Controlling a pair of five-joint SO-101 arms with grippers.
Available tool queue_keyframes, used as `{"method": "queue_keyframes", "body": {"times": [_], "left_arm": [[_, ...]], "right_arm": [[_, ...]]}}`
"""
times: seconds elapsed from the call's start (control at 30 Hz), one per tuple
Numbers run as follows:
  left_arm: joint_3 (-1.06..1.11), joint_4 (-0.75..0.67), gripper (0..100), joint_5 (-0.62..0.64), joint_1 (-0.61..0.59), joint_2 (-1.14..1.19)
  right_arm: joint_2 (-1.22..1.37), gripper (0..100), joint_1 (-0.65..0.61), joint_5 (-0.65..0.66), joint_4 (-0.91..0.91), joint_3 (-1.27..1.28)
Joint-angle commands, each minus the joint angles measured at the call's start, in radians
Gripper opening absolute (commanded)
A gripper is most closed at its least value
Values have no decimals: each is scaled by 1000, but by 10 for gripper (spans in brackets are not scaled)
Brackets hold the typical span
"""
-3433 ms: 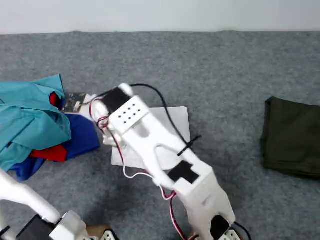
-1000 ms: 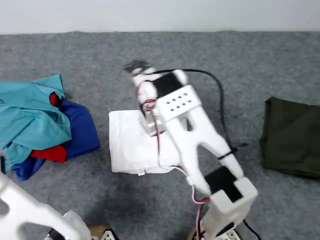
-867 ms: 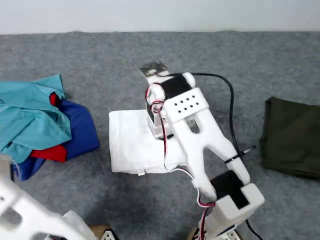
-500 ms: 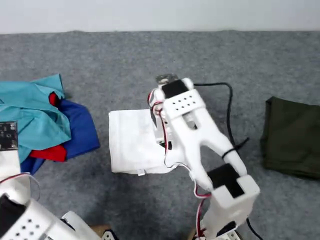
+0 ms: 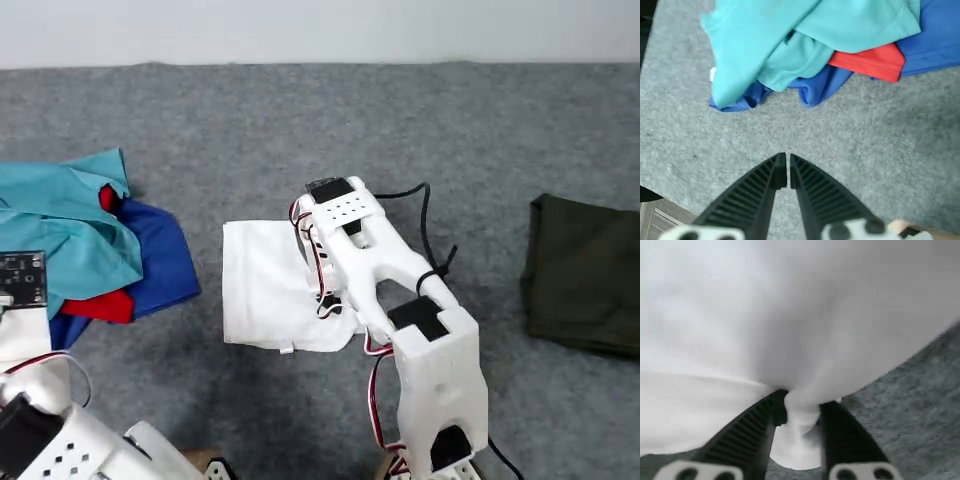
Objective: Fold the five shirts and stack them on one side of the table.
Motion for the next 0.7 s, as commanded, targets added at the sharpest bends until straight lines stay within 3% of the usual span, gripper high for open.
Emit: {"method": "queue_keyframes", "body": {"times": [0.0,0.13,0.27,0.47,0.67], "left_arm": [[12,-17,24,-6,-3,-15],[8,-17,24,-6,-5,-15],[12,-17,24,-6,-5,-15],[5,-17,23,-6,-5,-17],[5,-17,23,-6,-5,-17]], "right_arm": [[7,9,36,68,7,15],[-36,10,134,132,16,14],[-91,10,257,295,18,14],[-127,9,446,847,13,-87],[-125,9,484,1390,7,-287]]}}
